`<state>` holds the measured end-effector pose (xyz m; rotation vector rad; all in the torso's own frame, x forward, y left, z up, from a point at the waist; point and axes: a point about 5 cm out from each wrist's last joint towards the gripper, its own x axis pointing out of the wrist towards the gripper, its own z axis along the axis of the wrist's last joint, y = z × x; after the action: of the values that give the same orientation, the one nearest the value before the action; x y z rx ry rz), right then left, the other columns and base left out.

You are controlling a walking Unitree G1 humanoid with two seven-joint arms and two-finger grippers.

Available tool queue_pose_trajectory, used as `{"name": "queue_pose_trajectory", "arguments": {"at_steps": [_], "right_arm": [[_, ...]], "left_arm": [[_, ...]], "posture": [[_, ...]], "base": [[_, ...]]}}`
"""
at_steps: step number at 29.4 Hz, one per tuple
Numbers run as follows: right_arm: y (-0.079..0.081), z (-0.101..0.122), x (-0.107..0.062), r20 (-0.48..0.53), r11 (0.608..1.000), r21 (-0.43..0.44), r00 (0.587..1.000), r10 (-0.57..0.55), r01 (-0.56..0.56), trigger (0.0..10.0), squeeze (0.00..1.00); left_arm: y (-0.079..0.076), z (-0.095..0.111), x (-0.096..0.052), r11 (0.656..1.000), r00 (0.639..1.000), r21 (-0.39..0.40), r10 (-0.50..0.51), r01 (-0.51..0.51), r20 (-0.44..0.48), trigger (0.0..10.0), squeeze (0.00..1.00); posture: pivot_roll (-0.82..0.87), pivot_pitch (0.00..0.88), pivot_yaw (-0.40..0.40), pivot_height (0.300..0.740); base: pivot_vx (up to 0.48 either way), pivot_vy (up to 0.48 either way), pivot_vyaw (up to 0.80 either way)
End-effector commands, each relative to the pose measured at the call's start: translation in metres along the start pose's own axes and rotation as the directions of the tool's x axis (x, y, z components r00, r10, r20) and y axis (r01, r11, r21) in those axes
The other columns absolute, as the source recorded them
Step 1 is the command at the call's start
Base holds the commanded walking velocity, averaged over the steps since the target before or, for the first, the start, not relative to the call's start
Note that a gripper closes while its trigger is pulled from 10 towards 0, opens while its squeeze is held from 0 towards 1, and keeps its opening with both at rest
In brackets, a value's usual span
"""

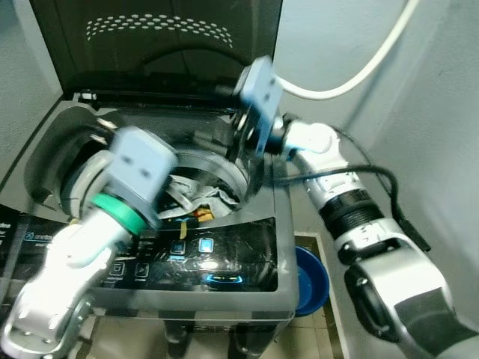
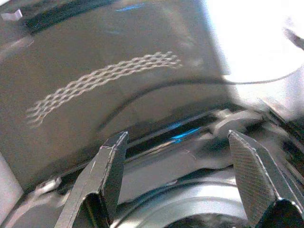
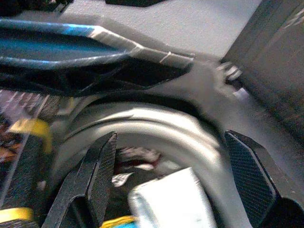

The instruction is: Clothes washing

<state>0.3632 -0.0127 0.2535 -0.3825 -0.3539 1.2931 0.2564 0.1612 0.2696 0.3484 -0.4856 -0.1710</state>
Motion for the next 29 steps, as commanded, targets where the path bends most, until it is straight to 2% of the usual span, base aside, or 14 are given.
{"name": "queue_pose_trajectory", "arguments": {"at_steps": [1, 4, 8, 10, 11, 13, 15, 16, 18, 20, 21, 24, 27, 29], "right_arm": [[-0.005, 0.006, -0.002, 0.011, 1.000, -0.011, 1.000, -0.006, 0.006, 10.0, 0.00], [-0.013, -0.001, -0.030, 0.100, 0.961, 0.122, 0.960, -0.261, 0.248, 10.0, 0.00], [-0.013, -0.001, -0.030, 0.100, 0.961, 0.122, 0.960, -0.261, 0.248, 10.0, 0.00], [-0.013, -0.004, -0.062, 0.146, 0.853, 0.213, 0.848, -0.510, 0.476, 10.0, 0.00], [-0.013, -0.004, -0.062, 0.146, 0.853, 0.213, 0.848, -0.510, 0.476, 10.0, 0.00], [-0.014, -0.005, -0.086, 0.149, 0.726, 0.243, 0.715, -0.683, 0.643, 10.0, 0.00], [-0.015, -0.004, -0.091, 0.150, 0.690, 0.244, 0.676, -0.721, 0.681, 10.0, 0.00], [-0.022, 0.006, -0.104, 0.184, 0.583, 0.237, 0.553, -0.813, 0.777, 10.0, 0.00], [-0.022, 0.006, -0.104, 0.184, 0.583, 0.237, 0.553, -0.813, 0.777, 10.0, 0.00], [-0.029, 0.029, -0.130, 0.261, 0.383, 0.207, 0.326, -0.908, 0.900, 10.0, 0.00], [-0.028, 0.037, -0.137, 0.279, 0.322, 0.203, 0.261, -0.924, 0.925, 10.0, 0.00], [-0.028, 0.037, -0.137, 0.279, 0.322, 0.203, 0.261, -0.924, 0.925, 10.0, 0.00], [-0.029, 0.054, -0.147, 0.340, 0.209, 0.148, 0.148, -0.929, 0.967, 10.0, 0.00], [-0.032, 0.056, -0.146, 0.347, 0.194, 0.129, 0.139, -0.927, 0.973, 10.0, 0.00]], "left_arm": [[-0.002, -0.006, -0.002, 1.000, 1.000, 0.022, 0.004, -0.003, -0.026, 10.0, 0.00], [-0.007, -0.008, 0.003, 0.998, 0.999, -0.030, 0.049, -0.050, -0.017, 10.0, 0.00], [-0.007, -0.008, 0.003, 0.998, 0.999, -0.030, 0.049, -0.050, -0.017, 10.0, 0.00], [0.011, 0.010, 0.021, 0.996, 0.999, -0.094, 0.010, -0.005, 0.045, 10.0, 0.00], [0.011, 0.010, 0.021, 0.996, 0.999, -0.094, 0.010, -0.005, 0.045, 10.0, 0.00], [0.023, 0.024, 0.030, 0.992, 0.995, -0.122, -0.033, 0.044, 0.094, 10.0, 0.00], [0.024, 0.027, 0.031, 0.991, 0.994, -0.121, -0.043, 0.055, 0.102, 10.0, 0.00], [0.022, 0.029, 0.035, 0.994, 0.993, -0.101, -0.034, 0.046, 0.117, 10.0, 0.00], [0.022, 0.029, 0.035, 0.994, 0.993, -0.101, -0.034, 0.046, 0.117, 10.0, 0.00], [0.015, 0.027, 0.042, 0.994, 0.992, -0.110, 0.012, 0.002, 0.129, 10.0, 0.00], [0.012, 0.025, 0.045, 0.993, 0.991, -0.116, 0.026, -0.011, 0.130, 10.0, 0.00], [0.012, 0.025, 0.045, 0.993, 0.991, -0.116, 0.026, -0.011, 0.130, 10.0, 0.00], [0.006, 0.011, 0.060, 0.972, 0.993, -0.226, 0.085, -0.064, 0.084, 10.0, 0.00], [0.005, 0.007, 0.065, 0.961, 0.993, -0.265, 0.101, -0.080, 0.067, 10.0, 0.00]], "posture": [[0.17, 0.080, -0.011, 0.740], [0.18, 0.078, -0.031, 0.740], [0.18, 0.078, -0.031, 0.740], [0.17, 0.076, -0.032, 0.740], [0.17, 0.076, -0.032, 0.740], [0.17, 0.074, -0.025, 0.740], [0.17, 0.074, -0.025, 0.740], [0.14, 0.050, 0.000, 0.740], [0.14, 0.050, 0.000, 0.740], [0.13, 0.038, 0.009, 0.740], [0.12, 0.032, 0.010, 0.740], [0.12, 0.032, 0.010, 0.740], [0.12, 0.000, 0.016, 0.740], [0.12, 0.000, 0.017, 0.740]], "base": [[0.000, 0.000, 0.00], [0.000, 0.000, 0.00], [0.000, 0.000, 0.00], [0.000, 0.000, 0.00], [0.000, 0.000, 0.00], [0.000, 0.000, 0.00], [0.000, 0.000, 0.00], [0.000, 0.000, 0.00], [0.000, 0.000, 0.00], [0.000, 0.000, 0.00], [0.000, 0.000, 0.00], [0.000, 0.000, 0.00], [0.000, 0.000, 0.00], [0.000, 0.000, 0.00]]}}
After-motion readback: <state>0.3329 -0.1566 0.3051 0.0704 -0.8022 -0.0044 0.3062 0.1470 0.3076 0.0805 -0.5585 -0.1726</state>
